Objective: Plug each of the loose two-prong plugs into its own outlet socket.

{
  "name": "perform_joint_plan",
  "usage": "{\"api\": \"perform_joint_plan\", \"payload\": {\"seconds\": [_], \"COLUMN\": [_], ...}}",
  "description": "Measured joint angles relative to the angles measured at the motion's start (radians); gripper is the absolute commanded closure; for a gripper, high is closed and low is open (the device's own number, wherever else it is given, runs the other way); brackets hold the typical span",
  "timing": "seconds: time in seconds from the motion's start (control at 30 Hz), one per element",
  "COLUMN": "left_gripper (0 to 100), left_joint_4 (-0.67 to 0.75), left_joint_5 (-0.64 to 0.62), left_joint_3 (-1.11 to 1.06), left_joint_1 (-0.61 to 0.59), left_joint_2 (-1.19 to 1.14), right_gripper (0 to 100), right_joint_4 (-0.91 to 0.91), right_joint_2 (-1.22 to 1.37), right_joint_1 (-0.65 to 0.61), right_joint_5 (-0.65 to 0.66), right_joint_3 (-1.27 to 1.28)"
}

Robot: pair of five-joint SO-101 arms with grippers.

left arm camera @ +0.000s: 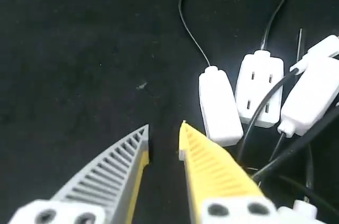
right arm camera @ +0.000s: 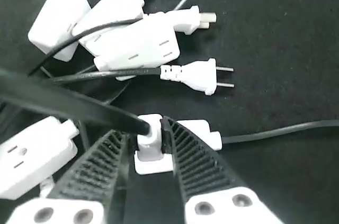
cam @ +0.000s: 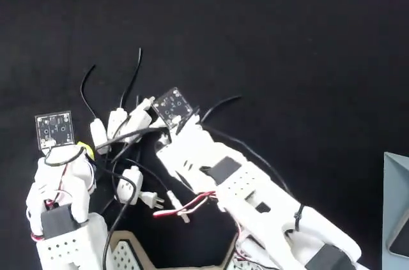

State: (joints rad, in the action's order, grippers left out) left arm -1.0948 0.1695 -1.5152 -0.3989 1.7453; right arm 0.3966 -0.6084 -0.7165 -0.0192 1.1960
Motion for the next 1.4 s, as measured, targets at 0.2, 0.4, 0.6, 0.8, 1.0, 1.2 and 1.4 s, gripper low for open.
{"api": "perform_joint_plan", "payload": {"seconds": [0.2, 0.4, 0.6, 0.8, 1.0, 1.2, 1.4], "left_gripper": [89, 89, 89, 89, 89, 89, 89], "left_joint_4": [0.000, 0.000, 0.000, 0.000, 0.000, 0.000, 0.000], "left_joint_5": [0.000, 0.000, 0.000, 0.000, 0.000, 0.000, 0.000], "left_joint_3": [0.000, 0.000, 0.000, 0.000, 0.000, -0.014, -0.015], "left_joint_1": [0.000, 0.000, 0.000, 0.000, 0.000, 0.000, 0.000], "left_joint_2": [0.000, 0.000, 0.000, 0.000, 0.000, 0.000, 0.000], "right_gripper": [98.7, 98.7, 98.7, 98.7, 98.7, 98.7, 98.7], "right_joint_4": [0.021, 0.021, 0.021, 0.006, 0.002, -0.038, -0.035], "right_joint_2": [0.000, 0.000, 0.006, 0.006, 0.006, 0.043, 0.092], "right_joint_1": [0.000, 0.000, 0.000, 0.000, 0.000, -0.017, -0.052], "right_joint_5": [0.000, 0.000, 0.000, 0.000, 0.000, 0.002, 0.002], "right_joint_3": [0.000, 0.000, 0.012, 0.031, 0.032, 0.043, 0.044]}}
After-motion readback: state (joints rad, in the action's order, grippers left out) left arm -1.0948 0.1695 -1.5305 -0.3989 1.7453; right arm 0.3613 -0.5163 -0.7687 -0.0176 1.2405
